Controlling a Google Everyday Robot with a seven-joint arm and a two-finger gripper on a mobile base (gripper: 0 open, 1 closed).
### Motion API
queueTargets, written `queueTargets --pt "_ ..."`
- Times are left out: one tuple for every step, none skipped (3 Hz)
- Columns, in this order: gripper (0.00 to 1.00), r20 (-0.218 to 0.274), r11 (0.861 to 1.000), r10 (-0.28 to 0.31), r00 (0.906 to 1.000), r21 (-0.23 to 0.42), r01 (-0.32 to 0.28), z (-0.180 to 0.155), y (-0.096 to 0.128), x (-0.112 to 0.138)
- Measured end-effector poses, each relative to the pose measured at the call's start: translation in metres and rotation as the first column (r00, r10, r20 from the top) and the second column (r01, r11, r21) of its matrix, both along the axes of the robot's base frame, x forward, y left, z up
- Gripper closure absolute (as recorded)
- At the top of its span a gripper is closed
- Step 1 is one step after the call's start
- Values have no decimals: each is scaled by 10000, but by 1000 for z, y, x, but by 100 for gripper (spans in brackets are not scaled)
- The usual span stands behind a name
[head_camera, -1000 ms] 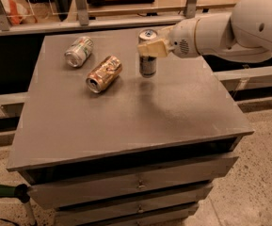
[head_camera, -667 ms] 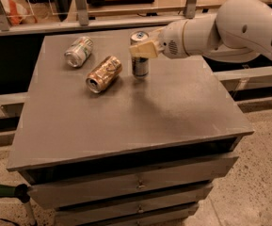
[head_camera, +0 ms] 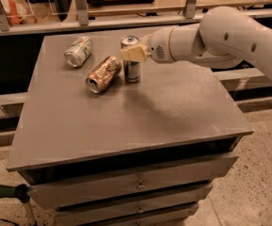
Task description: Move redbull can near orange can
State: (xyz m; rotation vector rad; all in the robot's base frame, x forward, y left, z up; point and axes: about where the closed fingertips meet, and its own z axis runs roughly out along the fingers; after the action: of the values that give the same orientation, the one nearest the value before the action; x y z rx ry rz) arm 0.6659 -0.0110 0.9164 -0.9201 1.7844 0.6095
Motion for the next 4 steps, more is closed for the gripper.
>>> queueTargets --pt "82 -227 9998 78 9997 208 -73 -10 5 -3" --pt "59 -227 9998 78 9997 208 -73 -8 5 -3" --pt "36 -228 9998 77 9997 208 -73 -7 5 -3" --pt "12 -402 9999 3 9992 162 4 -13 1 -10"
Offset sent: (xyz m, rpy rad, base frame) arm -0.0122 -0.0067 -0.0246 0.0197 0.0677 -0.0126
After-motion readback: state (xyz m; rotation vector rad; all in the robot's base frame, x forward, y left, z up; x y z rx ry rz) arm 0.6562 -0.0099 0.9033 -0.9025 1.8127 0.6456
